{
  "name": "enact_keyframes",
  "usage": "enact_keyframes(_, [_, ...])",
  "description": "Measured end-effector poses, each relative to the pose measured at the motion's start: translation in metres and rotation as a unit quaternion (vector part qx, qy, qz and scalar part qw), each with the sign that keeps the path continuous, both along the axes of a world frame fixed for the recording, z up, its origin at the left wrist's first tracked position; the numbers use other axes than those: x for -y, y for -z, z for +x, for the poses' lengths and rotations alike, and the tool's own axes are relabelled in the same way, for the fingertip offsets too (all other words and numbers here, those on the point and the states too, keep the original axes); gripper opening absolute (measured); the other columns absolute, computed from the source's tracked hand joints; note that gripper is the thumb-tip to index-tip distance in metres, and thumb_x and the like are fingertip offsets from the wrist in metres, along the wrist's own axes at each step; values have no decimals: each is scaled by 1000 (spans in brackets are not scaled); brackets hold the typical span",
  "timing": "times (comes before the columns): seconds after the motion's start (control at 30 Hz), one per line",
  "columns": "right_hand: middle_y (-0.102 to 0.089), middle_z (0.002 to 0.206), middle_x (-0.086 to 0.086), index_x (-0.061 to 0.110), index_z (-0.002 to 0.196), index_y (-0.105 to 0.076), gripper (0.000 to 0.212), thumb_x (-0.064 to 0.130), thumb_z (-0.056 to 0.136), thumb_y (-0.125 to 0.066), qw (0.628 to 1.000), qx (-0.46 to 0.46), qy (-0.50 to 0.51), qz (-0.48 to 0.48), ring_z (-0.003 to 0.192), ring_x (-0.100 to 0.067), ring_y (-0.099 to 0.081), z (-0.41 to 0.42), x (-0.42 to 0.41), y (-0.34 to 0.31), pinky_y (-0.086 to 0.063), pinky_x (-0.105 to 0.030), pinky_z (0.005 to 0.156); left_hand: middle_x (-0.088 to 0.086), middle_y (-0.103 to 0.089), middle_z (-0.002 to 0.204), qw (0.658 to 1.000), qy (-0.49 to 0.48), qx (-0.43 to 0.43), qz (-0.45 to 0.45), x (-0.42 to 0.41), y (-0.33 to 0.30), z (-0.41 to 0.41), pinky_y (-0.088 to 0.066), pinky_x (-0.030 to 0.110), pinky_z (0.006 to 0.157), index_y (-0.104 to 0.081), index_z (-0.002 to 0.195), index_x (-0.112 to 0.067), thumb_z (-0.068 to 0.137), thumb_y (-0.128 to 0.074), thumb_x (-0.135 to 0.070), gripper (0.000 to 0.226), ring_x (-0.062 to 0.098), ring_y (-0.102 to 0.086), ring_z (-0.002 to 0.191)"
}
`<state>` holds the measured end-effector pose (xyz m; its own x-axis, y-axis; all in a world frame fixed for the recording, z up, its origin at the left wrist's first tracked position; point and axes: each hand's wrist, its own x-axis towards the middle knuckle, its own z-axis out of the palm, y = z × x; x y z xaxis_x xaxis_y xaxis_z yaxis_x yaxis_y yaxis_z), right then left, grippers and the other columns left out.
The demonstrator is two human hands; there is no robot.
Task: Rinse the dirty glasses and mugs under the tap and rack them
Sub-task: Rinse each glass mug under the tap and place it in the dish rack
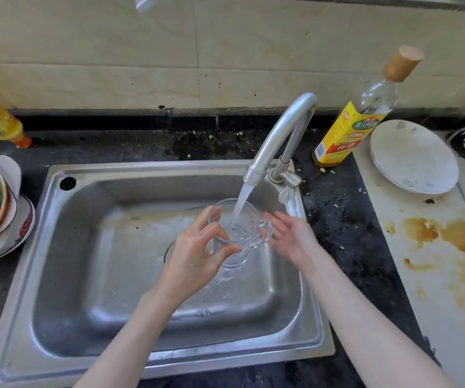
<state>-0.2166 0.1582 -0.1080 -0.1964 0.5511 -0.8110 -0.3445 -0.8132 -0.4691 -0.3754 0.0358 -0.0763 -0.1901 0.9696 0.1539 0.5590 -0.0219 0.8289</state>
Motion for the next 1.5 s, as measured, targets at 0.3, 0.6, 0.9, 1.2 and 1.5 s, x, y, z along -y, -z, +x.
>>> enact_keyframes(0.3, [-54, 120, -14, 1, 112, -50, 17, 4, 97, -42, 999, -7, 43, -12, 98, -26, -53, -2, -17, -19, -46, -34, 85, 4, -57, 127, 1000, -10, -14, -18, -2, -3, 5, -39, 15, 82, -60, 65, -14, 68, -76, -28, 22, 16, -58, 113])
enact_keyframes(0.6, [-58, 103, -11, -3, 102, -55, 13, 0, 95, -44, 993, -73, 86, -27, 115, -26, -50, 7, -14, -46, -43, -33, 86, -3, -60, 120, 1000, -6, -24, -13, -3, -21, 8, -44, 29, 78, -53, 67, -24, 67, -72, -40, 24, 8, -56, 102])
enact_keyframes(0.9, [-48, 126, -23, -12, 130, -40, 40, 11, 97, -41, 980, -142, 136, -24, 107, -30, -51, 26, -50, -91, -44, -35, 86, -21, -49, 121, 999, -41, -24, -25, -12, -39, 13, -31, -1, 83, -63, 65, -6, 67, -82, -15, 21, 7, -51, 117])
enact_keyframes(1.2, [-54, 118, -12, 3, 122, -51, 32, 21, 96, -48, 998, -14, 2, 61, 109, -25, -53, 28, -23, -73, -48, -37, 85, -12, -56, 101, 985, -118, 97, -82, -1, -34, 15, -46, 19, 88, -68, 68, -6, 69, -79, -6, 12, 17, -57, 113])
enact_keyframes(1.5, [-52, 121, -30, -12, 112, -47, 73, 50, 77, -63, 976, -176, -2, -128, 100, -36, -57, -2, 91, -40, -49, -42, 95, 3, -63, 116, 909, -216, 334, -123, 5, -27, 16, -44, 30, 90, -66, 61, -15, 74, -75, -11, 16, 6, -62, 95])
